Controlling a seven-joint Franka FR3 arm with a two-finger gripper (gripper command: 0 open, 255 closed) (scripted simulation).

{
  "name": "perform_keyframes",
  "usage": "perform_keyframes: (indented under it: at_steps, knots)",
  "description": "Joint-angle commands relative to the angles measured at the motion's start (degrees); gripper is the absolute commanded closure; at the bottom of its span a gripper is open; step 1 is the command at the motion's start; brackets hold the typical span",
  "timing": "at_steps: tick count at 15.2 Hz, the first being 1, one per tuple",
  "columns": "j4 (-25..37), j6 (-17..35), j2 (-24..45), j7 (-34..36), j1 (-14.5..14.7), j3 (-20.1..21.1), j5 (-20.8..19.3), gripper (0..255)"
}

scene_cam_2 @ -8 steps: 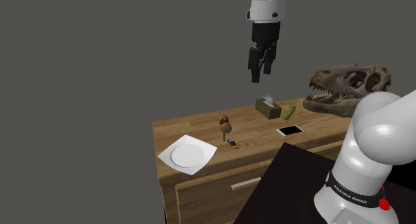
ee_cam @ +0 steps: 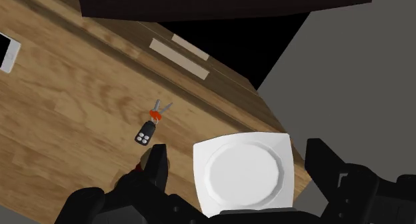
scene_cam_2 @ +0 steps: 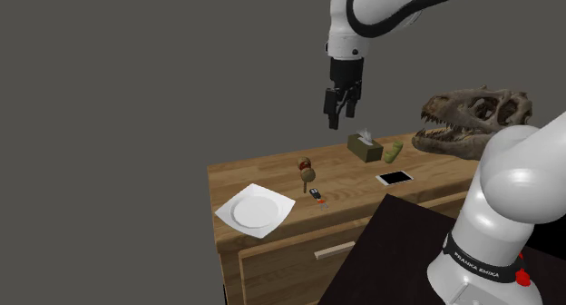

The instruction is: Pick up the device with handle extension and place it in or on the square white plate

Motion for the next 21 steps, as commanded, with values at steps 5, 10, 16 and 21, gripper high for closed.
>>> perform_keyframes:
  at_steps: [5, 10, 16, 21]
  knots:
    - [-2.3, 13.5, 10.0, -1.3, -2.0, -2.4, -1.5, 0]
    - [-1.4, 23.6, 20.2, -2.2, -3.3, -4.2, -2.1, 0]
    - [2.5, 34.2, 33.6, -3.9, -4.5, -6.2, -1.3, 0]
    - [8.0, 41.0, 45.0, -6.1, -5.8, -7.1, 0.9, 0]
